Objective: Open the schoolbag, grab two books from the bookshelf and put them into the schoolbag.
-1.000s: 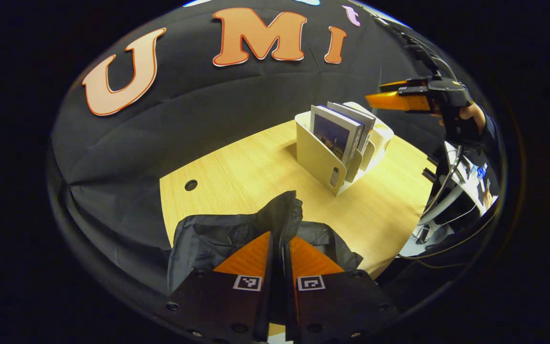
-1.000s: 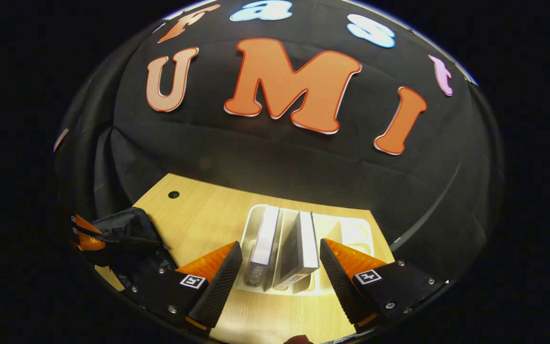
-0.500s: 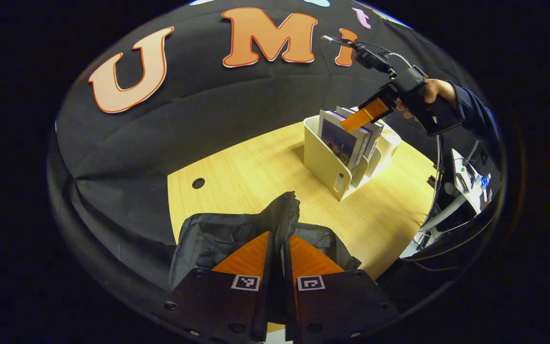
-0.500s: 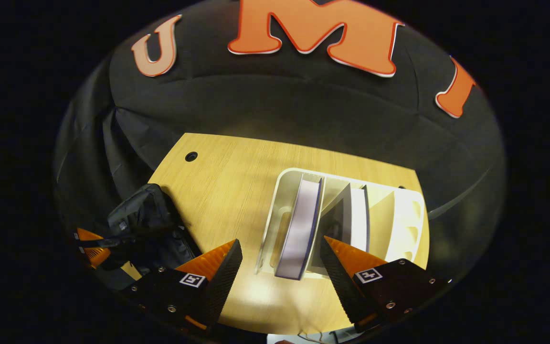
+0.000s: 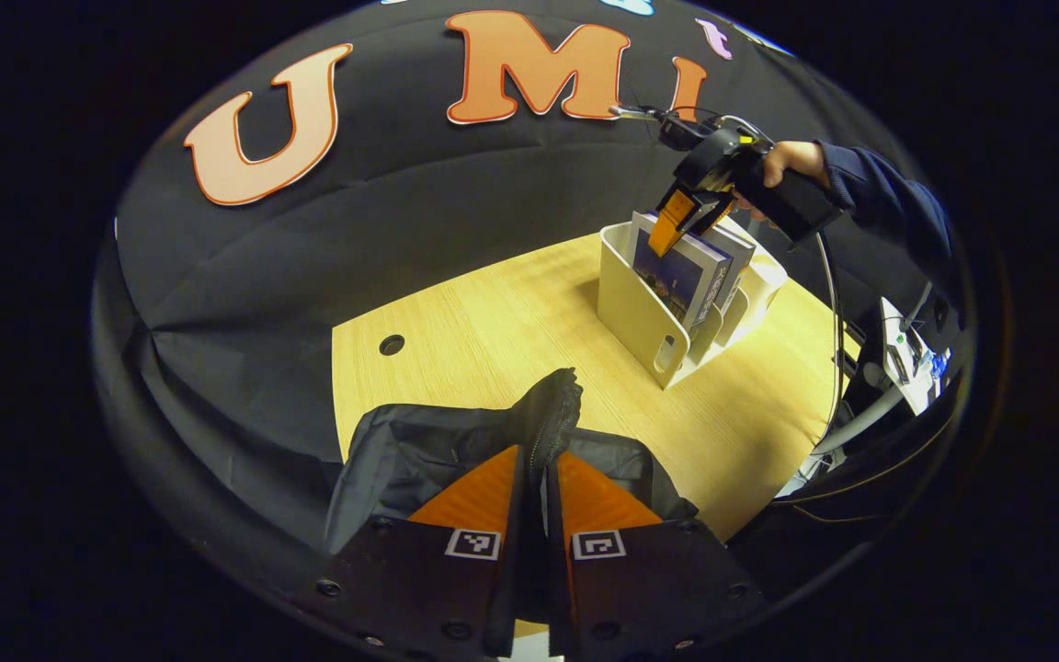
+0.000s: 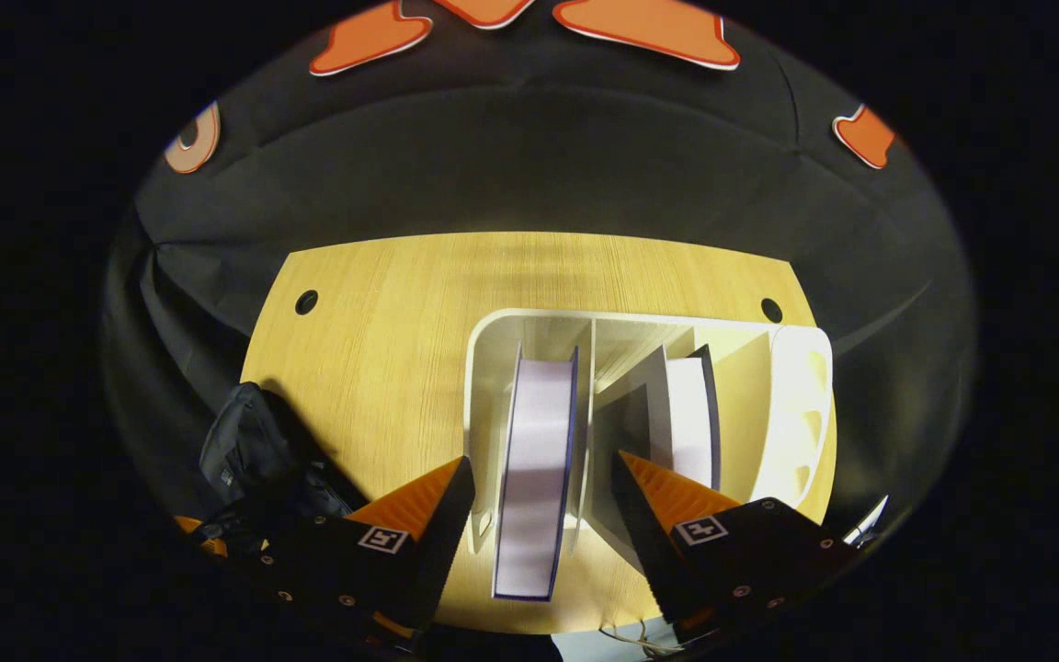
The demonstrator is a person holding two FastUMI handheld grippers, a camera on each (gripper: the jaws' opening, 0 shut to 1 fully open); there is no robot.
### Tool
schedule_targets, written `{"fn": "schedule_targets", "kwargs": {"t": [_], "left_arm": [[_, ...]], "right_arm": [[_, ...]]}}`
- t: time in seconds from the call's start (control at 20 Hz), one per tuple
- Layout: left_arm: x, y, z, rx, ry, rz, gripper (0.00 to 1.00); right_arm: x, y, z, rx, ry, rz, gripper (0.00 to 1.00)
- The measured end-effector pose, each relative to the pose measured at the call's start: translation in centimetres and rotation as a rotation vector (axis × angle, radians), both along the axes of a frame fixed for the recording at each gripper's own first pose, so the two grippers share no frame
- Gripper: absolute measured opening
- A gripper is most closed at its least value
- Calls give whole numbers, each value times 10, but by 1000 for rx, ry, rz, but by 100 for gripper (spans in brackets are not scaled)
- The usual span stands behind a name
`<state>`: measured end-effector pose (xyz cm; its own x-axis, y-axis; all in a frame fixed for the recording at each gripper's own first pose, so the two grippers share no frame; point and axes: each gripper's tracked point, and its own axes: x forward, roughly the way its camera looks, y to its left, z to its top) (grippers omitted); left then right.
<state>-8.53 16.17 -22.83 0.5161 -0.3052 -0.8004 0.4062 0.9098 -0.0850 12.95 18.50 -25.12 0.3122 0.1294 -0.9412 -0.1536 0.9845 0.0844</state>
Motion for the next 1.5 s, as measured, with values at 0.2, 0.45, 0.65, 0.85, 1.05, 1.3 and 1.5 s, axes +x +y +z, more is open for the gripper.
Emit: {"fn": "schedule_targets", "kwargs": {"t": [0.2,0.45,0.65,0.85,1.05,1.3,1.5], "left_arm": [[0,1,-3,-7,8,11,14],[-4,1,-5,-21,19,13,14],[-5,0,-4,-27,21,-3,14],[-4,-2,-4,-28,16,-13,14],[10,-5,-1,-18,-6,-41,14],[18,-31,4,-44,-6,-118,6],[31,-46,9,-39,-25,-156,6]], "right_arm": [[2,3,-10,12,63,-64,65],[-4,3,-3,19,100,-121,43],[-23,0,28,66,69,-117,33],[-53,-17,66,92,16,-106,32],[-85,-34,99,144,-34,-135,33],[-122,-60,128,235,-79,-232,31],[-154,-60,142,333,-92,-280,31]]}}
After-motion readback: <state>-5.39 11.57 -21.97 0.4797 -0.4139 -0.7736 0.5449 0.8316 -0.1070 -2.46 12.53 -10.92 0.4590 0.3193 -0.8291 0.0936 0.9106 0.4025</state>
